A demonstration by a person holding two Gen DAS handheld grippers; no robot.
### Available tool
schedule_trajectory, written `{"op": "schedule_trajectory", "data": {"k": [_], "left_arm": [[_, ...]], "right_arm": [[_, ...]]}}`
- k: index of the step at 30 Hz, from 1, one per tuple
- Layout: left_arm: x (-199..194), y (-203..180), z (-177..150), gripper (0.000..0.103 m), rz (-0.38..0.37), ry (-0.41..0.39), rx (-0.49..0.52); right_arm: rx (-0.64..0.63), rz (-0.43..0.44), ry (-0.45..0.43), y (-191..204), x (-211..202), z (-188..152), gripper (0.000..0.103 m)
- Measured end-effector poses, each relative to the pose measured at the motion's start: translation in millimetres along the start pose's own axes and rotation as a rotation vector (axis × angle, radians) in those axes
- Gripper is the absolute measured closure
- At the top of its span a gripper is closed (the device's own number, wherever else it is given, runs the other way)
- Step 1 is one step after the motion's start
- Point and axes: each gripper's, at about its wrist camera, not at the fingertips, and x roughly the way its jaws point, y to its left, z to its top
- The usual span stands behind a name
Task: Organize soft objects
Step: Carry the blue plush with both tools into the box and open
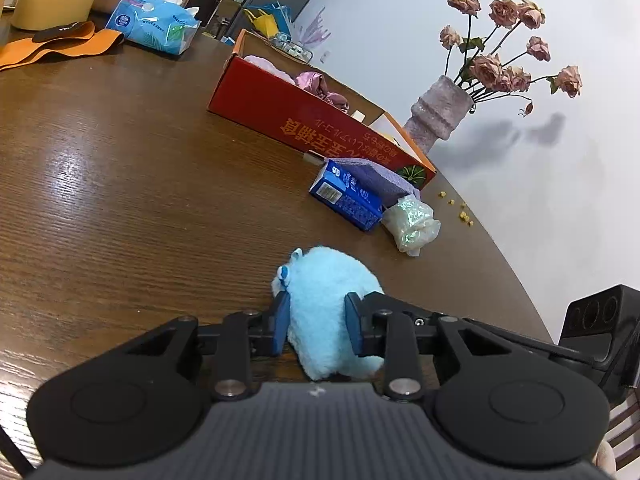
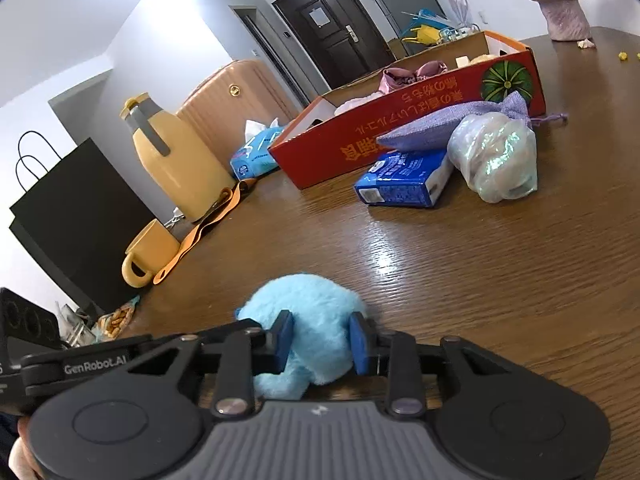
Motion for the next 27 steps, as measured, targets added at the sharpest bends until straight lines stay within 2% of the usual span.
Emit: {"op": "schedule_trajectory", "data": {"k": [5, 8, 11, 13, 17, 19, 22, 25, 27], "left_arm": [[-1.3, -5.5, 1.4, 0.075, 0.002, -0.010, 0.022], [-2.9, -10.5, 13.4, 0.075, -0.029, -0.034, 0.033], [-0.2, -22.4, 48.7, 0.075, -0.072, -0.074, 0.062], [9.6, -35.0, 83.3, 0.075, -0.095, -0.106, 0.100], [50.5, -55.9, 152.5, 0.076, -0.104, -0.114, 0.147], [82.0, -62.1, 186.1, 0.077, -0.083, -0.105, 0.171], [131.2, -58.6, 222.5, 0.077, -0.058, -0.058, 0.143], [178.3, -48.6, 240.2, 0.078, -0.019, 0.000, 0.121], [198.6, -42.2, 240.9, 0.078, 0.005, 0.031, 0.142]], "right_arm": [[-0.016, -0.012, -0.007, 3.4, -3.3, 1.7, 0.078], [-0.031, -0.011, -0.041, 6.9, -11.2, 13.1, 0.079], [-0.073, -0.006, -0.113, 11.7, -18.0, 46.6, 0.079], [-0.112, -0.017, -0.164, 14.3, -17.8, 78.3, 0.079], [-0.184, -0.082, -0.237, 10.5, -0.7, 151.1, 0.080], [-0.198, -0.112, -0.227, -0.5, 20.6, 189.5, 0.080], [-0.164, -0.150, -0.168, -24.8, 61.9, 238.8, 0.080], [-0.137, -0.190, -0.088, -48.2, 101.3, 265.8, 0.080], [-0.131, -0.220, -0.038, -57.7, 124.1, 271.0, 0.080]]}}
